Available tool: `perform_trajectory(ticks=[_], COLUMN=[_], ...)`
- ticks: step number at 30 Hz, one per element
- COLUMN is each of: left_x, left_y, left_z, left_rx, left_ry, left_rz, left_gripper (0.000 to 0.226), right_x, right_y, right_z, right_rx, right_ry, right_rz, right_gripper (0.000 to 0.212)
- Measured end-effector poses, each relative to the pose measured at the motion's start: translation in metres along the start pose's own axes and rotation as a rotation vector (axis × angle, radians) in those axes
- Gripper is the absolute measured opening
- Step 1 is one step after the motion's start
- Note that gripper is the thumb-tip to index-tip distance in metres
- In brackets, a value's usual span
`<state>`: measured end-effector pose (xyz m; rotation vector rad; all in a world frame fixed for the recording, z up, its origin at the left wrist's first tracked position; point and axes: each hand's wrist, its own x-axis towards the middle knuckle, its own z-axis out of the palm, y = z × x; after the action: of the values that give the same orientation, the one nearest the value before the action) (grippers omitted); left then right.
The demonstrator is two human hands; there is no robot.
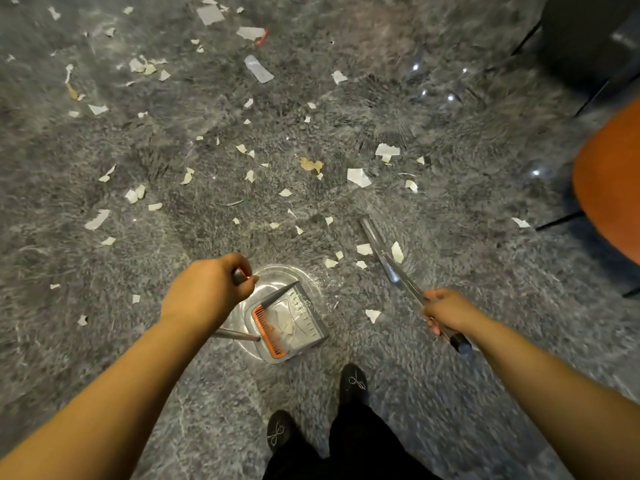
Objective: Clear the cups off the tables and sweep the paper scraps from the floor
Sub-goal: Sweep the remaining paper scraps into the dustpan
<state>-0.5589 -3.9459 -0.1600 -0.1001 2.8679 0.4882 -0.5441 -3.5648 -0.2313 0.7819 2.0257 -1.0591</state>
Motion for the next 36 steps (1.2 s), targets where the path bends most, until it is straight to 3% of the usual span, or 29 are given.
perform_trajectory(ticks=[5, 10, 28, 36], left_x=[0.011, 0.016, -0.002, -0.026], left_y=[0.0, 0.0, -0.004, -0.017], left_z=[-0.002, -0.002, 0.002, 0.004], left_rx=[0.007, 0.036, 0.034, -0.015], left_ry=[0.014, 0.019, 0.063, 0.054], left_rz=[-0.009, -0.018, 0.018, 0.036], left_gripper=[0.014, 0.013, 0.012, 0.012], right_x=[0.028, 0.028, -0.057, -0.102], right_y=[-0.017, -0.026, 0.011, 0.018], right_z=[-0.005, 0.01, 0.125, 0.148], right_rx=[-0.201, -0.291, -0.226, -0.055], right_ry=[-0.04, -0.135, -0.452, -0.441], right_rz=[0.026, 0.053, 0.043, -0.001], right_gripper=[0.008, 0.016, 0.022, 0.034])
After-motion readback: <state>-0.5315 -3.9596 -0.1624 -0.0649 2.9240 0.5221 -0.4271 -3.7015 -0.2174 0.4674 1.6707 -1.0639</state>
